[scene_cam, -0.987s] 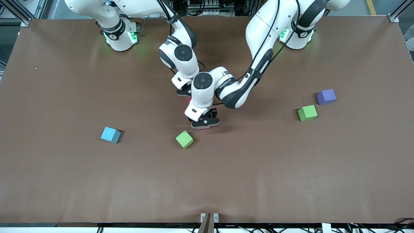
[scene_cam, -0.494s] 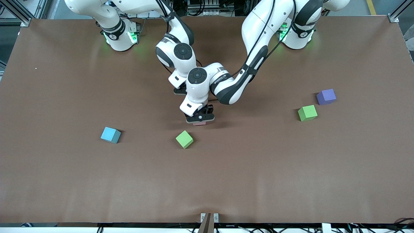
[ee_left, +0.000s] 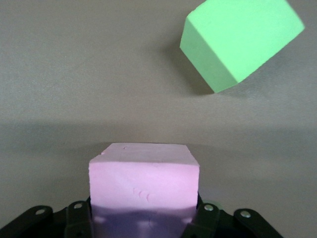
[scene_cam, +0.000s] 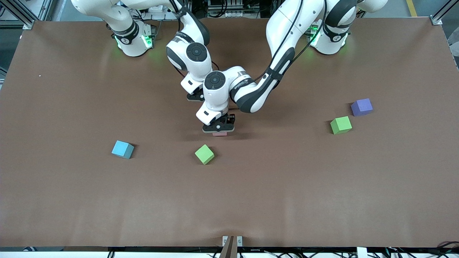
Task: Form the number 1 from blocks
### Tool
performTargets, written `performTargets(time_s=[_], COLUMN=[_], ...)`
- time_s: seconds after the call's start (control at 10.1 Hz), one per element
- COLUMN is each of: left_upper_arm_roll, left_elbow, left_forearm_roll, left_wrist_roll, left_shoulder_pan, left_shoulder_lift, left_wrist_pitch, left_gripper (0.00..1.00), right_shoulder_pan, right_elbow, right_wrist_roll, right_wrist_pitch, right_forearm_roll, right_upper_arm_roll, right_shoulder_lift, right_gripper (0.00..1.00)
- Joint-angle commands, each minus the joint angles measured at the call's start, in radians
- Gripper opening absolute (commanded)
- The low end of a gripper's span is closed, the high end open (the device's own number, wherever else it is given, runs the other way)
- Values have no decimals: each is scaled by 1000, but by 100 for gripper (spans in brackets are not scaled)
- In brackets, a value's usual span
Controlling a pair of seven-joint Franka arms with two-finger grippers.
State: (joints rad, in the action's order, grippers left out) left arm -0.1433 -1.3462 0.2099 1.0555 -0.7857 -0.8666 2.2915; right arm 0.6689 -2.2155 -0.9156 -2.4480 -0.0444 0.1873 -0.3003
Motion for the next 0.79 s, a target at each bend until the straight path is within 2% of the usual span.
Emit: performTargets(time_s=[0.0, 0.69], left_upper_arm_roll=[11, 11], left_elbow=[-18, -18], left_forearm_roll=[25, 23], left_wrist_roll=[-9, -9], left_shoulder_pan=[0, 10], left_shoulder_lift=[-12, -11], left_wrist_pitch=[-6, -6], left_gripper=[0, 0], right_shoulder_pan=[-28, -12], right_elbow=[-38, -125], right_wrist_roll=[-5, 14], right_wrist_pitch=[53, 52], right_forearm_roll=[-25, -25], right_upper_arm_roll=[32, 89], right_shoulder_lift=[131, 159], right_gripper=[100, 100])
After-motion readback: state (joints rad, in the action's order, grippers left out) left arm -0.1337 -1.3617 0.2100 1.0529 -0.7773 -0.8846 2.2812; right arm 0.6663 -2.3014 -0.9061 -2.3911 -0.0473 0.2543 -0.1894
